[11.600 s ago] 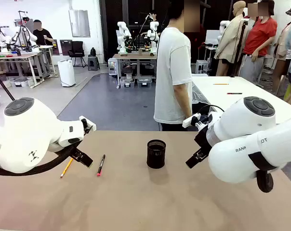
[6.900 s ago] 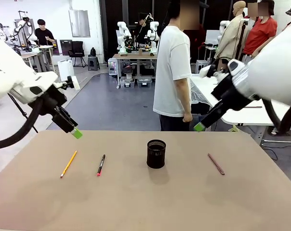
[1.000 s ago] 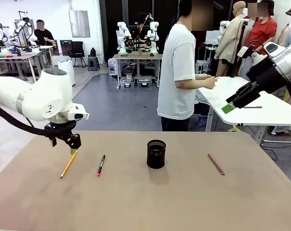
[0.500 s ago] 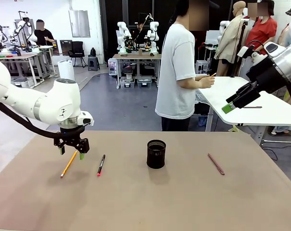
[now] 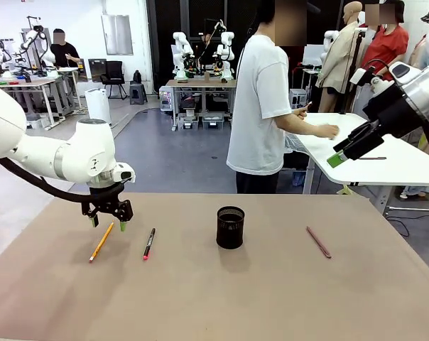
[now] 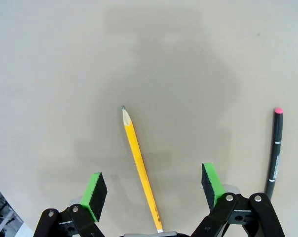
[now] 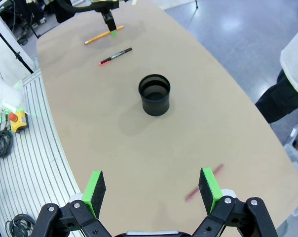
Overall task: Place the pens into the pen holder.
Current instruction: Pick up a writing instrument from the table and place it into the Pen holder.
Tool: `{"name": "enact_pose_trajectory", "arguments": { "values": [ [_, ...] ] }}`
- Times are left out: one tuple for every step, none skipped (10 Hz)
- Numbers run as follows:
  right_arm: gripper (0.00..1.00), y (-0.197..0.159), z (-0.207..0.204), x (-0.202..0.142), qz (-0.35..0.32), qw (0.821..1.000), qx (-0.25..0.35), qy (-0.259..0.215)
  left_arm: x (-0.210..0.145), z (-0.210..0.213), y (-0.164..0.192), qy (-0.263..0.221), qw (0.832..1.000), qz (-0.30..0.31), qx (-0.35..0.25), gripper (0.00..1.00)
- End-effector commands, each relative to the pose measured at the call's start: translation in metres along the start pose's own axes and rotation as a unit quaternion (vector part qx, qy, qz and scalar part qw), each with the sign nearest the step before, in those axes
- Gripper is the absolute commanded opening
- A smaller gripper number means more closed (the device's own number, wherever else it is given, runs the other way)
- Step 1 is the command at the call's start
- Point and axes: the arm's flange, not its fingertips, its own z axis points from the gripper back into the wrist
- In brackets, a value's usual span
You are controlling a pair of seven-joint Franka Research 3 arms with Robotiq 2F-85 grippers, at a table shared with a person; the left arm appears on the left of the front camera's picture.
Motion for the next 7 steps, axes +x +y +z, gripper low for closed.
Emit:
{"name": "enact_pose_trajectory", "arguments": {
  "values": [
    [1.00, 0.000, 0.000, 0.001, -0.004, 1.000, 0.006, -0.010, 0.007, -0.005, 0.008, -0.017, 1.000, -0.002, -0.010, 1.00],
    [1.00, 0.000, 0.000, 0.001, -0.004, 1.000, 0.006, -0.010, 0.007, -0.007, 0.013, -0.024, 1.000, -0.010, -0.009, 1.00],
    [1.00, 0.000, 0.000, 0.001, -0.004, 1.000, 0.006, -0.010, 0.008, -0.011, 0.015, -0.023, 1.000, -0.009, -0.013, 1.00],
    [1.00, 0.000, 0.000, 0.001, -0.004, 1.000, 0.006, -0.010, 0.011, -0.014, 0.014, -0.025, 0.999, -0.011, -0.018, 1.00],
    [1.00, 0.000, 0.000, 0.001, -0.004, 1.000, 0.006, -0.010, 0.009, -0.015, 0.016, -0.024, 1.000, -0.004, -0.017, 1.00],
    [1.00, 0.000, 0.000, 0.001, -0.004, 1.000, 0.006, -0.010, 0.009, -0.017, 0.019, -0.022, 1.000, 0.000, -0.015, 1.00],
    [1.00, 0.000, 0.000, 0.001, -0.004, 1.000, 0.006, -0.010, 0.009, -0.018, 0.021, -0.024, 1.000, 0.001, -0.015, 1.00]
  ]
}}
